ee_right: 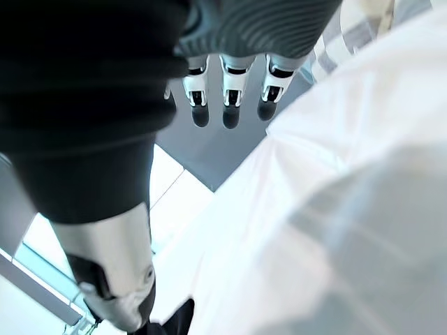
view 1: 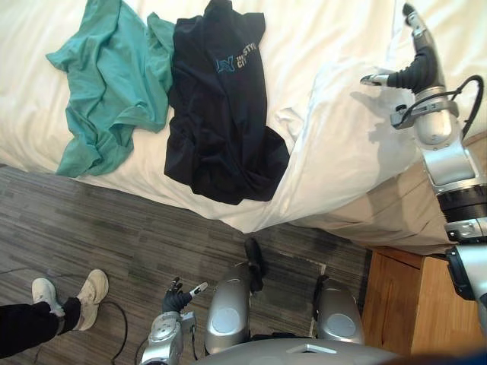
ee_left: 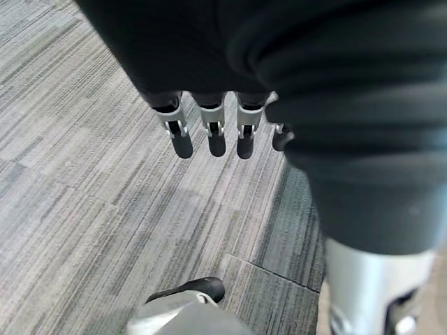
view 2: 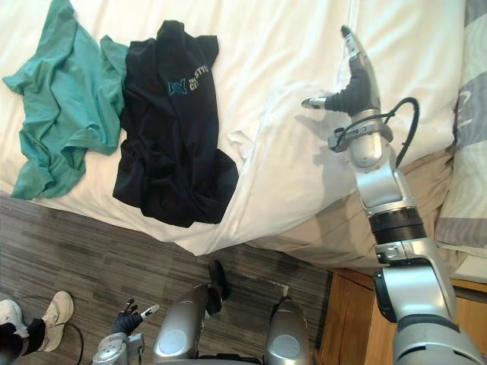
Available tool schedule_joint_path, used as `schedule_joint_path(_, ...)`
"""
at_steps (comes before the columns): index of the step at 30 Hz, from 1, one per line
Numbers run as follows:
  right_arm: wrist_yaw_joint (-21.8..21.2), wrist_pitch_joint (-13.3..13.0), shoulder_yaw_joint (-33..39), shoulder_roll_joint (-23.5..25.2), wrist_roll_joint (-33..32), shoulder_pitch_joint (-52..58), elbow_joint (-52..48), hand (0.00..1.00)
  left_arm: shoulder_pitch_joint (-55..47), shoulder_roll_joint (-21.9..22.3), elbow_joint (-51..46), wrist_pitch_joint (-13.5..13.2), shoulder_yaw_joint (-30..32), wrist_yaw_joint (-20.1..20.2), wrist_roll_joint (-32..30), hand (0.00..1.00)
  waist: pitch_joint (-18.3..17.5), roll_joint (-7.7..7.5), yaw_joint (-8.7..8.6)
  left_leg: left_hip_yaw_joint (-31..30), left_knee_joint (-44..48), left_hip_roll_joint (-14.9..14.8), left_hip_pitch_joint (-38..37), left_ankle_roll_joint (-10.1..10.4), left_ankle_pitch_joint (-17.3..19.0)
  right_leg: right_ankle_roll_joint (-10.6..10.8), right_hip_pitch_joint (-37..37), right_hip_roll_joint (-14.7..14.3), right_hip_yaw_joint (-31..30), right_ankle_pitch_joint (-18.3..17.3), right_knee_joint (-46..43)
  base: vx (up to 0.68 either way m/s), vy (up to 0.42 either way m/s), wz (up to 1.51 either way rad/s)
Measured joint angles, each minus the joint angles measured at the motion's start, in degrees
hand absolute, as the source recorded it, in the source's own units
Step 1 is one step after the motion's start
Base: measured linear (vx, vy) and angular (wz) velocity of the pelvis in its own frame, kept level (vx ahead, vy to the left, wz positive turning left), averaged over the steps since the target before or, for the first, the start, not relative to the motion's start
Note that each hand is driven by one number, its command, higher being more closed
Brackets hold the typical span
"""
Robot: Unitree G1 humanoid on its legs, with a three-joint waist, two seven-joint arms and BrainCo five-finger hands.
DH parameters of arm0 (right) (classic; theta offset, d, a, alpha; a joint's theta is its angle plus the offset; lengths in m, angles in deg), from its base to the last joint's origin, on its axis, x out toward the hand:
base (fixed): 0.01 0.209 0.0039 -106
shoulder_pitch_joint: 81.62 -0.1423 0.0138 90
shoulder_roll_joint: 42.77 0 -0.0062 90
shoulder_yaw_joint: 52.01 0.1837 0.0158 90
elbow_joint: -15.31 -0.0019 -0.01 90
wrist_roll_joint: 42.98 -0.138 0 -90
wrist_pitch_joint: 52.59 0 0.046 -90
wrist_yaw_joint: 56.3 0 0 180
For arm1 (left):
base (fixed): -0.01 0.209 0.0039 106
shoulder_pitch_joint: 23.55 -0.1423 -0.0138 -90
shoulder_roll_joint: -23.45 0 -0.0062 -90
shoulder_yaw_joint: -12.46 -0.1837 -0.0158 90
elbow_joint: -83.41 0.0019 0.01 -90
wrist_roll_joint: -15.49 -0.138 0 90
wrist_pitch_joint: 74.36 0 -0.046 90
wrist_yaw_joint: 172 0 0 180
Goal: Tidy the bed and pick cloth on bed and put in laundry
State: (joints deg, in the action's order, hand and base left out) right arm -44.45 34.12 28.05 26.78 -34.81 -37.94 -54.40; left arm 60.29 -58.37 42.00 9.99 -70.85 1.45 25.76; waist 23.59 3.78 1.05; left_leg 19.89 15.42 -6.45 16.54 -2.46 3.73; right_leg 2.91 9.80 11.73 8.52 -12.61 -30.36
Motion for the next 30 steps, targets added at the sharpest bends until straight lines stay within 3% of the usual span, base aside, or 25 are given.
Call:
schedule_joint_path(4,-0.4,0.0,-2.2,2.5,1.7,0.1,2.6,0.00,1.3,0.0,0.1,0.0,0.0,0.0,0.3,0.00,0.1,0.02,0.13,0.0,0.8,0.0,0.7,0.0,0.0,-0.1,1.3,0.3,0.0,-0.1,-2.1,0.01,-0.005,0.01)
schedule_joint_path(5,-0.6,0.0,-3.4,2.6,2.2,0.2,3.3,1.00,1.7,-0.1,0.2,0.0,0.0,0.0,0.3,0.00,0.1,0.10,0.18,0.0,1.0,0.0,0.8,0.1,0.1,-0.1,2.0,0.4,0.0,-0.1,-3.3,0.00,0.000,0.00)
schedule_joint_path(14,-1.5,-0.2,-4.2,4.3,2.2,1.3,9.1,1.00,5.1,-0.5,2.2,-0.3,-3.6,0.0,0.3,0.00,0.4,0.39,1.48,0.1,1.2,-0.2,2.4,0.2,0.2,-0.3,4.3,0.9,-0.1,-2.1,-5.5,0.00,-0.043,0.01)
schedule_joint_path(21,-4.5,-1.0,-4.8,5.0,2.3,3.2,13.4,1.00,5.2,-0.6,2.4,-0.3,-4.4,0.3,0.1,0.00,0.3,0.14,1.71,0.4,-0.7,-0.6,-2.1,0.4,0.1,-0.4,-1.4,0.1,0.3,-2.4,-1.2,0.01,-0.052,-0.03)
schedule_joint_path(24,-6.0,-1.4,-3.9,5.2,4.1,7.9,12.8,1.00,5.1,-1.8,2.5,-0.2,-4.5,0.4,-1.0,0.00,-0.7,-1.23,1.69,0.7,-2.3,-0.4,-4.2,0.8,-0.2,-0.3,-4.6,-0.4,0.3,-2.2,2.7,0.04,-0.035,-0.05)
schedule_joint_path(26,-7.1,-1.6,-1.2,6.6,4.5,13.3,11.3,1.00,4.9,-2.8,3.4,-0.2,-4.3,0.4,-2.5,0.00,-1.7,-2.75,1.58,0.4,-4.2,-0.3,-6.1,2.5,-1.4,1.2,-5.7,-1.0,0.5,-1.1,2.7,0.07,-0.052,0.03)
schedule_joint_path(27,-7.5,-1.7,-0.1,6.7,4.5,16.1,9.9,1.00,5.0,-2.5,3.8,0.0,-4.0,0.4,-3.0,0.00,-1.8,-2.41,1.33,-0.1,-4.5,-1.4,-7.1,2.4,-1.5,1.5,-3.8,-1.4,0.1,-1.0,-0.6,0.05,-0.075,-0.02)
schedule_joint_path(28,-7.9,-1.8,0.9,6.7,4.5,18.9,8.4,1.00,5.0,-2.0,4.1,0.1,-3.5,0.4,-3.1,0.00,-2.2,-2.13,1.33,-0.3,-4.7,-2.5,-7.4,2.4,-1.5,1.6,-2.0,-1.9,0.2,-4.1,-2.2,0.04,-0.087,-0.09)
schedule_joint_path(29,-8.4,-2.1,1.6,6.9,4.5,22.2,5.6,1.00,5.0,-1.8,4.8,0.1,-2.4,0.4,-3.5,0.00,-2.5,-2.57,1.21,0.1,-4.8,-2.9,-8.3,2.6,-1.7,2.1,-2.5,-2.3,0.3,-4.1,7.1,0.03,-0.126,-0.11)
schedule_joint_path(30,-8.9,-2.3,2.7,7.6,4.5,25.6,3.5,1.00,4.5,-2.0,5.1,0.3,-2.0,0.7,-4.3,0.00,-3.6,-4.37,1.15,0.4,-5.2,-1.6,-8.9,2.9,-1.5,1.7,-2.6,-1.3,0.1,2.0,14.7,0.07,-0.156,0.05)
